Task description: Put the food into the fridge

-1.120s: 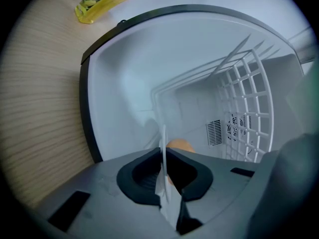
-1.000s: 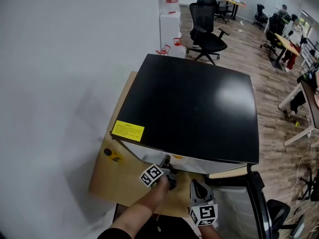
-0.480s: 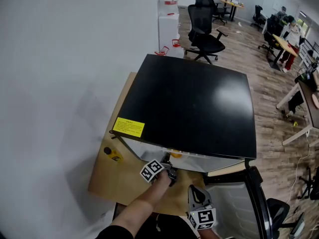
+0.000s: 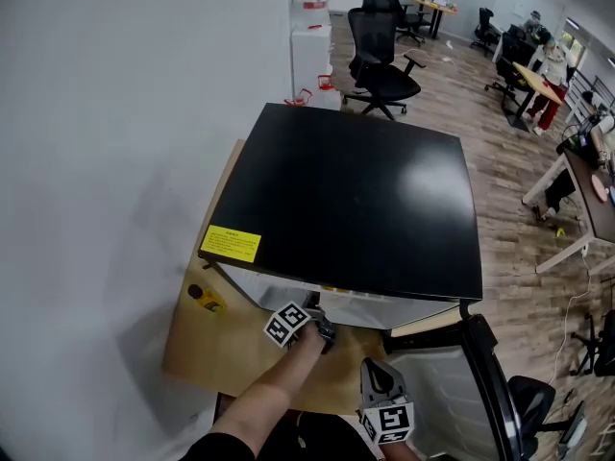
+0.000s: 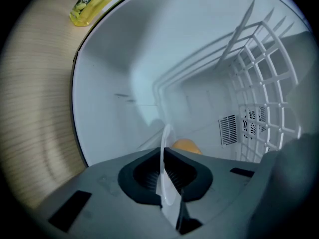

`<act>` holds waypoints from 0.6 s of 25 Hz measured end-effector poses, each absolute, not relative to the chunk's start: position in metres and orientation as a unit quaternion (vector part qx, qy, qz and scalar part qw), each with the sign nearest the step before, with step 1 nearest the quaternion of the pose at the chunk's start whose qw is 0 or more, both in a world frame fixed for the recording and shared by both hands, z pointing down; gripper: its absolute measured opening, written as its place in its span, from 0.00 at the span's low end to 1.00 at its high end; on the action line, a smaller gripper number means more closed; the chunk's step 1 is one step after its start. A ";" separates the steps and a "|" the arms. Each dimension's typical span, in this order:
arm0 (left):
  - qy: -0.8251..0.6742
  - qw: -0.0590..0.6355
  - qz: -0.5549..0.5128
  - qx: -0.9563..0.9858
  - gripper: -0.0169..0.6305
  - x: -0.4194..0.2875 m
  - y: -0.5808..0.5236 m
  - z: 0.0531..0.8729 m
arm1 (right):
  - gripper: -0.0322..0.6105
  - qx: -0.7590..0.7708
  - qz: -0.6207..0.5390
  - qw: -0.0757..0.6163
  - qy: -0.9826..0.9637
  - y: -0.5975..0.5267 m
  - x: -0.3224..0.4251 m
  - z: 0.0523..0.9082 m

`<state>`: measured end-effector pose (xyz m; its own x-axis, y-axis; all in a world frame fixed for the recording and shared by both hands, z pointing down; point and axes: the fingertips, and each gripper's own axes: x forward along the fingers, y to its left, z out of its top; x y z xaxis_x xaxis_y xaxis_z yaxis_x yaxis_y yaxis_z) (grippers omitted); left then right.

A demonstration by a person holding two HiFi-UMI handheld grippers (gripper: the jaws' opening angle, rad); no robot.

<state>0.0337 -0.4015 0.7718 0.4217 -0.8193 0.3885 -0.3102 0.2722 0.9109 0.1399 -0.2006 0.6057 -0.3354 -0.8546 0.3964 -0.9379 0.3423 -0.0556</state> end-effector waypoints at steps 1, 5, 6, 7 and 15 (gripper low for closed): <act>-0.497 0.625 -0.202 0.568 0.06 0.034 -0.401 0.772 | 0.14 0.557 0.140 0.152 -0.805 -0.199 0.140 0.607; -0.490 0.624 -0.187 0.579 0.06 0.037 -0.401 0.771 | 0.14 0.555 0.146 0.154 -0.805 -0.194 0.139 0.604; -0.488 0.620 -0.176 0.588 0.06 0.039 -0.402 0.770 | 0.14 0.554 0.147 0.151 -0.806 -0.194 0.137 0.604; -0.486 0.615 -0.164 0.598 0.06 0.041 -0.403 0.769 | 0.14 0.552 0.149 0.148 -0.807 -0.193 0.136 0.604; -0.495 0.551 -0.052 0.670 0.14 0.055 -0.401 0.766 | 0.14 0.549 0.164 0.142 -0.807 -0.182 0.132 0.609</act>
